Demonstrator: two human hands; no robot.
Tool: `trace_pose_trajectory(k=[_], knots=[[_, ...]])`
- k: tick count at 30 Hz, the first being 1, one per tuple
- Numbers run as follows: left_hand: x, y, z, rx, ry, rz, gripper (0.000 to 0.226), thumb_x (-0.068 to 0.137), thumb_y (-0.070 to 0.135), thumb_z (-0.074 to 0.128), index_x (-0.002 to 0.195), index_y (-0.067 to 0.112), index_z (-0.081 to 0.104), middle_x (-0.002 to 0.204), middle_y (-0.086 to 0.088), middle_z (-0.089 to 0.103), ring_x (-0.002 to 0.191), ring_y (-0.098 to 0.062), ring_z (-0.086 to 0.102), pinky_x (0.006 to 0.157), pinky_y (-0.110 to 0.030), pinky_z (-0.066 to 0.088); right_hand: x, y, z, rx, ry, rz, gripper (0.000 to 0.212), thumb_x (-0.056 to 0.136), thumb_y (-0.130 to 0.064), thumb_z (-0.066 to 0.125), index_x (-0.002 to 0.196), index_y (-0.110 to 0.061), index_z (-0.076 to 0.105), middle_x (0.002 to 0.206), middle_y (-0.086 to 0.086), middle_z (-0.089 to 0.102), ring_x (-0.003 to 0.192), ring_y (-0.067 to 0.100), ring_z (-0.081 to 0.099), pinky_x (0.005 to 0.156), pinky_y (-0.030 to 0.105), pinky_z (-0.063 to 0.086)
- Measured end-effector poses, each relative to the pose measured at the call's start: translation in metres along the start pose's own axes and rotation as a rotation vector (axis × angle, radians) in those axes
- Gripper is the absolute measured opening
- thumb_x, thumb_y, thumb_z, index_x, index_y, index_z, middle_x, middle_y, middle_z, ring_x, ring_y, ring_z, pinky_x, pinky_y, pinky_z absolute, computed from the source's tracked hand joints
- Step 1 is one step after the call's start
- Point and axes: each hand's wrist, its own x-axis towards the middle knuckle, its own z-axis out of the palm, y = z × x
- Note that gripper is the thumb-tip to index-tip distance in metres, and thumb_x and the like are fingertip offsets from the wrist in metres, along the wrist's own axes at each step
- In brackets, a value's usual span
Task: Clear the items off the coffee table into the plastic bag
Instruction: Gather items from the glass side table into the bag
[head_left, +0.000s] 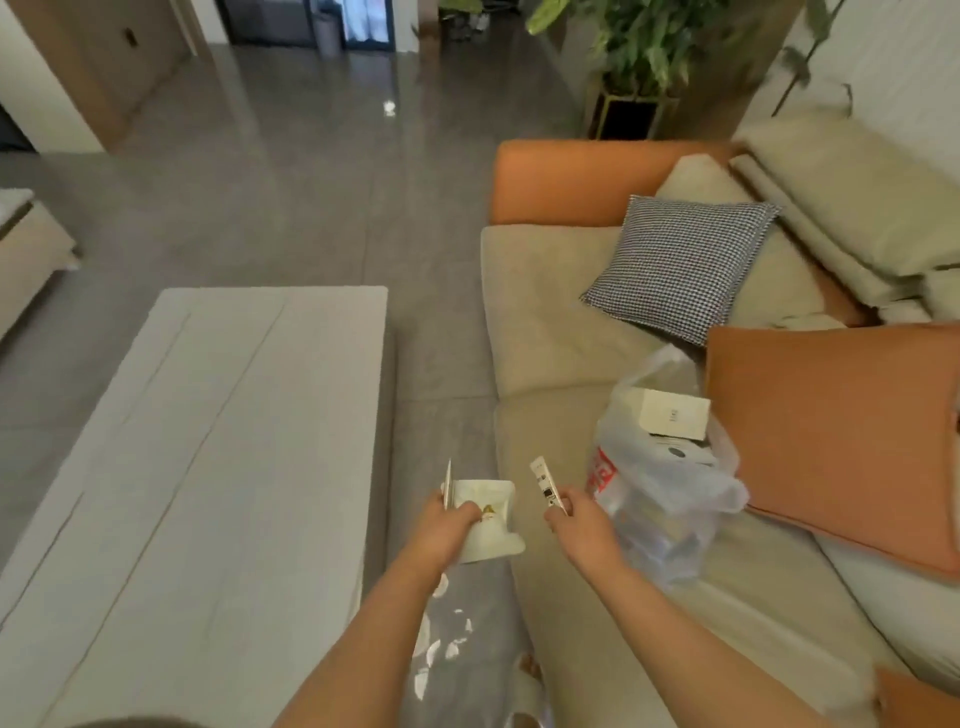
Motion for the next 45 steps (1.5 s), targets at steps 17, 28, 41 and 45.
trace_pose_trajectory(k=[17, 28, 41, 45], knots=[[0.095, 0.139, 0.249, 0.208, -0.252, 0.11, 0.025, 0.091, 0.014, 0.062, 0.11, 0.012, 0.045, 0.104, -0.008, 0.056, 0.088, -0.025, 0.06, 0.041, -0.029, 0.055, 0.145, 0.105, -0.198, 0.084, 0.28, 0.299, 0.024, 0.091, -0.017, 0.055, 0.114, -0.009, 0.059, 0.107, 0.012, 0.068, 0.098, 0.03, 0.062, 0.077, 0.033, 0.046], [0.195, 0.146, 0.33, 0.541, -0.438, 0.0, 0.037, 0.091, 0.01, 0.054, 0.125, 0.009, 0.041, 0.116, -0.009, 0.053, 0.099, -0.031, 0.059, 0.049, -0.029, 0.055, 0.213, 0.13, -0.204, 0.056, 0.166, 0.407, 0.027, 0.094, -0.012, 0.046, 0.121, -0.008, 0.052, 0.109, 0.014, 0.065, 0.1, 0.032, 0.06, 0.085, 0.037, 0.049], [0.227, 0.114, 0.315, 0.626, -0.517, -0.133, 0.045, 0.086, 0.009, 0.061, 0.129, 0.008, 0.047, 0.086, -0.006, 0.055, 0.066, -0.017, 0.053, 0.051, -0.024, 0.038, 0.223, 0.136, -0.177, -0.057, 0.035, 0.427, 0.036, 0.096, -0.016, 0.044, 0.132, -0.012, 0.049, 0.1, 0.002, 0.058, 0.085, 0.014, 0.047, 0.074, 0.02, 0.037], [0.208, 0.118, 0.302, 0.621, -0.471, -0.086, 0.037, 0.086, 0.008, 0.062, 0.122, 0.004, 0.052, 0.074, -0.003, 0.051, 0.057, -0.015, 0.051, 0.05, -0.025, 0.038, 0.211, 0.124, -0.184, -0.132, 0.003, 0.351, 0.038, 0.097, -0.014, 0.042, 0.134, -0.012, 0.048, 0.113, 0.011, 0.064, 0.092, 0.02, 0.056, 0.077, 0.024, 0.04]])
